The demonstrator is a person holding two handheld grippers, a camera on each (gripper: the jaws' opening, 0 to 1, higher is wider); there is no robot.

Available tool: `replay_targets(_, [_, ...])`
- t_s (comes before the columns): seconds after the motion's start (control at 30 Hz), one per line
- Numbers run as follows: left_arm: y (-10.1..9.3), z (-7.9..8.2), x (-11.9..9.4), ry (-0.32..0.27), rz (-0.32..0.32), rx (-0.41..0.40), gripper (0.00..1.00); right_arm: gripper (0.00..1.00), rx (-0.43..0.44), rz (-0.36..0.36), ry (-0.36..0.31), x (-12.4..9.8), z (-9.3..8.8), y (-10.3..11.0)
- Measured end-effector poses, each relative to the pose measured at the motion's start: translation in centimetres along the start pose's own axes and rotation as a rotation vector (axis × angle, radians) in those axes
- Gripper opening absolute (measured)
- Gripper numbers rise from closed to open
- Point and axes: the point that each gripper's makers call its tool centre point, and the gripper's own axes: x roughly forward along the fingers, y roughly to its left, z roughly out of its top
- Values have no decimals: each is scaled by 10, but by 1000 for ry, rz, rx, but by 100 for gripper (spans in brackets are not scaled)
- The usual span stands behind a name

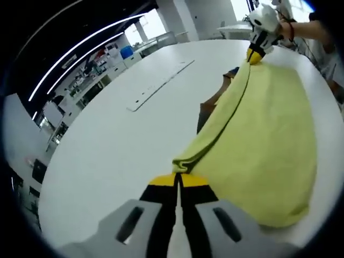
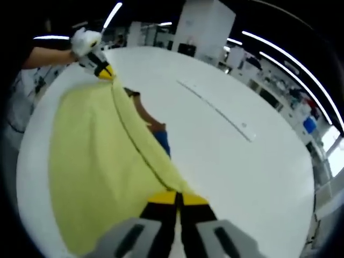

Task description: Fold the garment on the visible template until the final outline fits inside the template.

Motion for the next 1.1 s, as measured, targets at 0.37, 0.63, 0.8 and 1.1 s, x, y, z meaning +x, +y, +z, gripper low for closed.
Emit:
replay_targets(0.37, [24, 4, -4, -40, 111, -216, 0, 0, 269, -163, -129, 3, 18, -37])
replay_targets(0.63, [16, 2, -10, -68, 76, -390, 26, 37, 451, -90, -103, 2, 7, -23])
replay_targets(0.8, [8, 7, -21, -104, 46, -484, 46, 57, 521, -9, -136, -7, 16, -9])
replay_targets(1.1, [-15, 7, -49, -136, -4, -484, 72, 81, 516, 66, -163, -30, 26, 16])
